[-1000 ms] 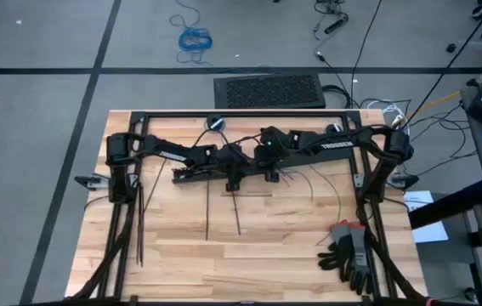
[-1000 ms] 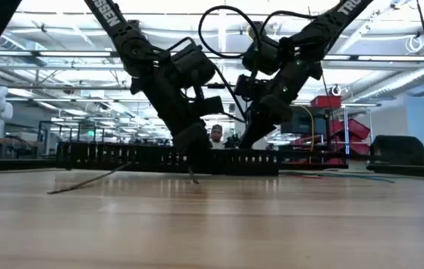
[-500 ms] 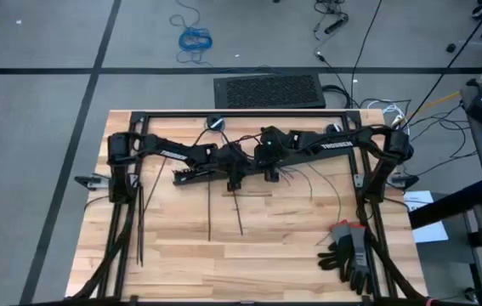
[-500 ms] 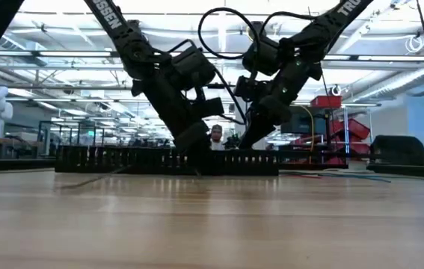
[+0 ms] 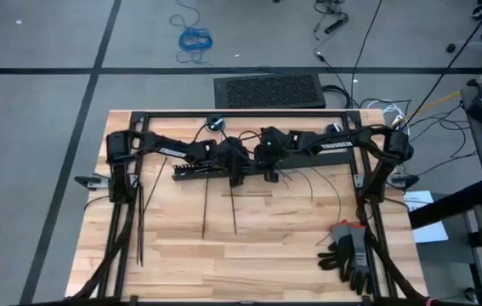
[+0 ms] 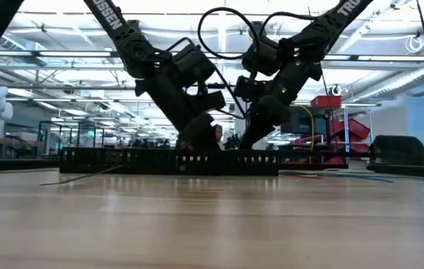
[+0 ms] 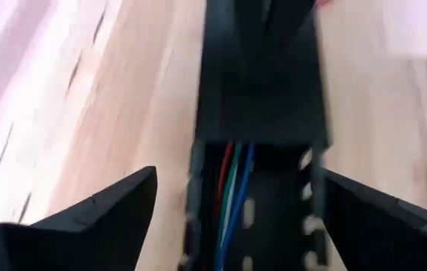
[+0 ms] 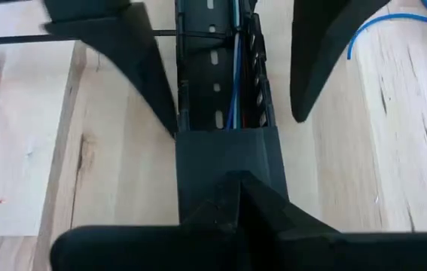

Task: Ziptie cables
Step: Close the black cable duct

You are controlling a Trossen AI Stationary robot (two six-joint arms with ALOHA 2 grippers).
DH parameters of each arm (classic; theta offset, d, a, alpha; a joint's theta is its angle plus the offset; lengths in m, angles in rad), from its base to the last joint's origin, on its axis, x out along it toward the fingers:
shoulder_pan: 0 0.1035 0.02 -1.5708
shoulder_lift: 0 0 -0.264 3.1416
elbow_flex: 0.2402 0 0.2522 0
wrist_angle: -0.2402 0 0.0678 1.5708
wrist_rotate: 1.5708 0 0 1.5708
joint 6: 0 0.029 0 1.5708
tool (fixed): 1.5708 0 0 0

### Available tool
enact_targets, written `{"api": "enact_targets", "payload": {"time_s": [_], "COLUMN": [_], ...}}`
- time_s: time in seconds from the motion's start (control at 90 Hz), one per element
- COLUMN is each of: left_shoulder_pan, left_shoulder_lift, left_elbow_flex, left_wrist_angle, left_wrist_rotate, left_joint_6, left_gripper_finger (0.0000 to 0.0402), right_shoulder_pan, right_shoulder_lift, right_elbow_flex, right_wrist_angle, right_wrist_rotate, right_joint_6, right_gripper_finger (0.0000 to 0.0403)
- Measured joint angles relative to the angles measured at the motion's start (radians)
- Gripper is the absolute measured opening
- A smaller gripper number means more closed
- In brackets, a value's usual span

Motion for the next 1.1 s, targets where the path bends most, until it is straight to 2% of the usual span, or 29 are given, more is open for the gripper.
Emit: {"api": "enact_targets", "payload": {"time_s": [0.267,1.1], "left_shoulder_pan": [-0.011,-0.013], "left_shoulder_lift": [0.014,0.108], "left_elbow_flex": [-0.002,-0.002], "left_wrist_angle": [0.020,0.059], "left_wrist_rotate": [0.002,0.004], "left_joint_6": [0.003,0.002], "left_gripper_finger": [0.0297,0.0287], "right_shoulder_pan": [0.000,0.014], "right_shoulder_lift": [0.000,0.034], "right_elbow_flex": [0.000,0.000], "right_wrist_angle": [0.000,0.087], "right_wrist_rotate": [0.000,-0.005], "right_joint_6": [0.001,0.039], "right_gripper_finger": [0.0000,0.0000]}}
